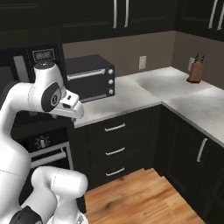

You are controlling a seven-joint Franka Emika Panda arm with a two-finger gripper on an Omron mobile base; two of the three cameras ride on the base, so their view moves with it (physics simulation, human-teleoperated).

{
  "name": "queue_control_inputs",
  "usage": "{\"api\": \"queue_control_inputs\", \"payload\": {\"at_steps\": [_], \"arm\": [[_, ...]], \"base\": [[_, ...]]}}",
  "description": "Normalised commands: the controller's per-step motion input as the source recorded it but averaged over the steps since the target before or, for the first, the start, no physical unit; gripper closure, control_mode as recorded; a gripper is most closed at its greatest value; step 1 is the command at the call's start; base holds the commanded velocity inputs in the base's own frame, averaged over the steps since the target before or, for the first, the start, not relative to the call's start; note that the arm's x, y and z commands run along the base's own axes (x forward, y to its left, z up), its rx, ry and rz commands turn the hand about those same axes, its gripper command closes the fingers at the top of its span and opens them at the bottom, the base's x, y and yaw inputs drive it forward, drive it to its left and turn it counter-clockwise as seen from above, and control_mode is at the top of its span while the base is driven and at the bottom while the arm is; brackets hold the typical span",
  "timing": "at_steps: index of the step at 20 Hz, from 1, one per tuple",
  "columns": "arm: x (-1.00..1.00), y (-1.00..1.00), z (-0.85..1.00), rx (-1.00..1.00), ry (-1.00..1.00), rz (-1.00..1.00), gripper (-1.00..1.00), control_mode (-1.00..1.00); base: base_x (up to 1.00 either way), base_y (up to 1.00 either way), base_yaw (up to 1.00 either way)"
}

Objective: Take the tongs from the drawer on the right and place them on the dining counter next to the tray containing the kebab skewer.

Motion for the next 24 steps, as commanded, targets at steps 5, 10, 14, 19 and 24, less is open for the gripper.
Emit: {"api": "queue_control_inputs", "payload": {"at_steps": [5,10,14,19,24], "arm": [[0.0,0.0,0.0,0.0,0.0,0.0,-1.0,1.0],[0.0,0.0,0.0,0.0,0.0,0.0,-1.0,1.0],[0.06,0.0,-0.12,0.01,0.0,-0.2,-1.0,-1.0],[0.28,-0.15,-0.15,0.18,-0.07,0.07,-1.0,-1.0],[0.3,-0.35,-0.43,0.22,-0.21,0.22,-1.0,-1.0]], "base": [[0.0,-0.28,-0.28],[0.0,-0.05,-0.26],[0.0,0.0,-0.06],[0.0,0.0,0.0],[0.0,0.0,0.0]]}}
